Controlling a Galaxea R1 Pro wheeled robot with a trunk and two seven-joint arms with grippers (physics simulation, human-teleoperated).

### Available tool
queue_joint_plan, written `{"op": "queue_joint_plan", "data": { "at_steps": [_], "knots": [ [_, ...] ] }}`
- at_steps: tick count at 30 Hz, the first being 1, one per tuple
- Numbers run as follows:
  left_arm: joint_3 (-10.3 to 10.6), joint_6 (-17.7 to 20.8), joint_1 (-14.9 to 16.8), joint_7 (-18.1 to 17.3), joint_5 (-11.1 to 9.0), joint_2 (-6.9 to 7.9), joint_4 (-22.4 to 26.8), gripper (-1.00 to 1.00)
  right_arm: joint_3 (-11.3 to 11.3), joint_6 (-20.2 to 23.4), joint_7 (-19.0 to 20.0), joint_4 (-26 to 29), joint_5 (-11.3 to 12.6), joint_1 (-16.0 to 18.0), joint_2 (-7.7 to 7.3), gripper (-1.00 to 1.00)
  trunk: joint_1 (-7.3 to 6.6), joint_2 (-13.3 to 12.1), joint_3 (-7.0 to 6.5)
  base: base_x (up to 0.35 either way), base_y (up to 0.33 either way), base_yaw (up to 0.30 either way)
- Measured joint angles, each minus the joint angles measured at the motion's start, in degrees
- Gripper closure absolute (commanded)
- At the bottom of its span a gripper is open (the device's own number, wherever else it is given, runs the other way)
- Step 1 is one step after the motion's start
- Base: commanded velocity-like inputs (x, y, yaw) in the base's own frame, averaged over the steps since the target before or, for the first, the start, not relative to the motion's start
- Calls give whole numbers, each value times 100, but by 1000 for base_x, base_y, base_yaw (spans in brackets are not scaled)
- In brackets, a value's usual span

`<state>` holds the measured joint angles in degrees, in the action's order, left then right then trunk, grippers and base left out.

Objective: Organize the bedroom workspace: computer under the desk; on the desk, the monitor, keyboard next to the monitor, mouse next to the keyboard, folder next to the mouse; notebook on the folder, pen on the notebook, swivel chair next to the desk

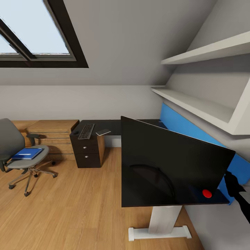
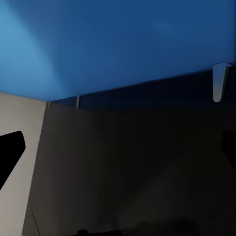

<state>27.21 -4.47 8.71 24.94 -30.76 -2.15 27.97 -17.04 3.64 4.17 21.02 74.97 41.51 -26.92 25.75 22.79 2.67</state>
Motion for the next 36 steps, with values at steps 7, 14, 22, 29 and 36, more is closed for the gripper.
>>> {"op": "queue_joint_plan", "data": {
  "at_steps": [7,14,22,29,36],
  "knots": [
    [-4,0,0,1,0,0,0,-100,14,18,-27,-1,-29,-1,-3,-100,1,-2,0,-42,36,0],
    [1,0,0,2,0,0,1,-100,21,7,-26,-3,-58,0,-1,-100,2,-2,-1,-234,218,0],
    [-1,0,0,2,0,0,1,-100,45,-16,-27,-9,-323,0,10,-100,2,-2,-1,-249,228,0],
    [2,0,0,1,0,0,0,-100,45,-14,-28,-8,-348,0,9,-100,1,1,0,-181,159,0],
    [2,0,1,-2,0,0,-1,-100,44,-21,-30,-7,-350,0,10,-100,0,0,0,-14,-88,0]
  ]
}}
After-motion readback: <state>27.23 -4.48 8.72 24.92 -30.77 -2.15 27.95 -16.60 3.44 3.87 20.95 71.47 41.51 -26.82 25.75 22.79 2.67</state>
